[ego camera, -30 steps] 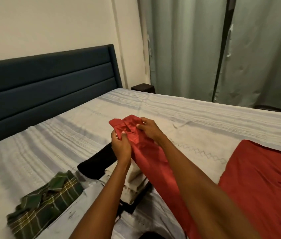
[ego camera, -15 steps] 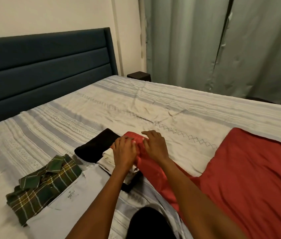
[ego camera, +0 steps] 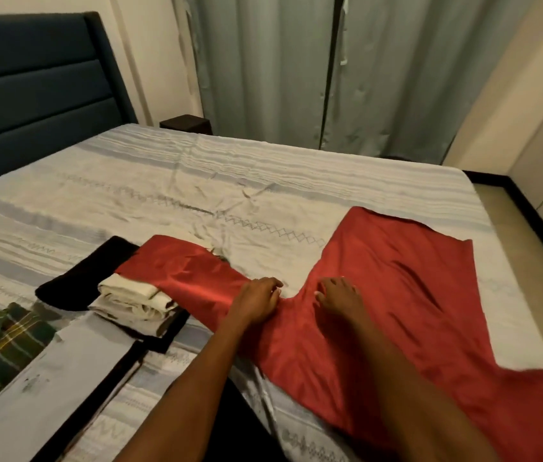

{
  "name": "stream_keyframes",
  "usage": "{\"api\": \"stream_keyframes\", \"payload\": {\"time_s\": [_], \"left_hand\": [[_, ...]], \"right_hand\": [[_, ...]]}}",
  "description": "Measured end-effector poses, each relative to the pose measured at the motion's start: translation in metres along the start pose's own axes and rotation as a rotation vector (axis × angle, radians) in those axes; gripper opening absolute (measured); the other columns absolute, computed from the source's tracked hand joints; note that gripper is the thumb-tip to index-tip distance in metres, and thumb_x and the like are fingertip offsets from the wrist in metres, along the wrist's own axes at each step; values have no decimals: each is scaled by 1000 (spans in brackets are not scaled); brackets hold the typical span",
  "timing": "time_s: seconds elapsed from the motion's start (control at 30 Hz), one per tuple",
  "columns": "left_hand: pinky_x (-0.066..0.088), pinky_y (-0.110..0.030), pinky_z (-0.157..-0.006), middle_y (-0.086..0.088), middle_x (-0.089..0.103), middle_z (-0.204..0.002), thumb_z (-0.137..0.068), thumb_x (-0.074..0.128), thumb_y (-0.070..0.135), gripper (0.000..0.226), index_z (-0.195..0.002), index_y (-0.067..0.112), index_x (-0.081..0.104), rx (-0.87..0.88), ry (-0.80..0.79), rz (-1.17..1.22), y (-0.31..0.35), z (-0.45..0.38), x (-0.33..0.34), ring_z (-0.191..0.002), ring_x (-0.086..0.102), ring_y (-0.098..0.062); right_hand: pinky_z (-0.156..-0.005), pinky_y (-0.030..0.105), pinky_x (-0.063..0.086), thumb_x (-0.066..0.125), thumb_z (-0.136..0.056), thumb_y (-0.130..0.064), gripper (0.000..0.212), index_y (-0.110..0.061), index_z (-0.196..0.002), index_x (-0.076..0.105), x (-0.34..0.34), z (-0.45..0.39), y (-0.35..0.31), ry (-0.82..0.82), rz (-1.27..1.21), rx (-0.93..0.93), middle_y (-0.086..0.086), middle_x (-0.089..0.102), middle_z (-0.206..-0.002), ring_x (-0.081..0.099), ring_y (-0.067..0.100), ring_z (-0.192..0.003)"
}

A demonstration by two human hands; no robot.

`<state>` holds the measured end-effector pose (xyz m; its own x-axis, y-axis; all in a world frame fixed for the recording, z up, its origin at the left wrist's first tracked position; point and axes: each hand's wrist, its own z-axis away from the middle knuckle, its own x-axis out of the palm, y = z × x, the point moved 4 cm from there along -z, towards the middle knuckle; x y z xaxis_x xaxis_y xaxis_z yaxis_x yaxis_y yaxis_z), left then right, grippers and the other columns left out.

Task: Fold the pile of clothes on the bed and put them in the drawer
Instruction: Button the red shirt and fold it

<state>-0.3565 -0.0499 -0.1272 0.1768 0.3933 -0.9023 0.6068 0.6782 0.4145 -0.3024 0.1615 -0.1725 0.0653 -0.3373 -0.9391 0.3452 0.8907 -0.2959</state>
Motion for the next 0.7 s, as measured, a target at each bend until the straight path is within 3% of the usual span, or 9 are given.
{"api": "stream_keyframes", "payload": {"time_s": [0.07,0.1,0.27,0.37,0.47,0.7], "left_hand": [[46,-36,-97,-6,63,-130,-99,47,31,35,-130,22,60,-48,-146,-38,8,-16,20,-118,59,-27],[47,-37,-96,-7,62,-131,-99,46,35,36,-131,25,59,-82,-210,-81,9,-22,28,-118,59,-27],[45,-38,-81,-11,65,-116,-101,38,51,45,-109,16,65,-131,-239,-337,17,-86,53,-103,63,-34],[46,-37,-80,-12,66,-117,-102,43,43,38,-113,13,63,-163,-286,-145,22,-147,67,-106,62,-33],[48,-37,-94,-12,65,-127,-100,47,30,34,-127,14,61,-222,-338,72,31,-218,86,-117,59,-29],[39,-39,-109,-20,47,-148,-100,49,22,56,-152,8,34,-206,-319,216,67,-374,134,-134,46,-33]], "right_hand": [[-119,56,13,41,-102,-48,46,-30,-144,46,0,-5,27,-96,51,-3,1,35,-159,18,34,-151],[-119,56,13,41,-102,-49,46,-30,-143,48,-4,-9,36,-95,61,-2,-1,35,-159,20,33,-151],[-100,44,41,46,-96,-44,40,-18,-118,66,-44,-66,76,97,110,103,11,61,-131,55,34,-120],[-96,43,48,46,-96,-40,39,-16,-121,66,-63,-113,98,120,57,92,12,62,-130,59,36,-116],[-100,46,43,45,-99,-37,39,-20,-132,59,-77,-165,127,127,9,74,8,56,-138,55,33,-123],[-105,48,36,42,-99,-32,40,-23,-136,52,-115,-237,259,314,73,160,7,52,-143,47,32,-129]]}}
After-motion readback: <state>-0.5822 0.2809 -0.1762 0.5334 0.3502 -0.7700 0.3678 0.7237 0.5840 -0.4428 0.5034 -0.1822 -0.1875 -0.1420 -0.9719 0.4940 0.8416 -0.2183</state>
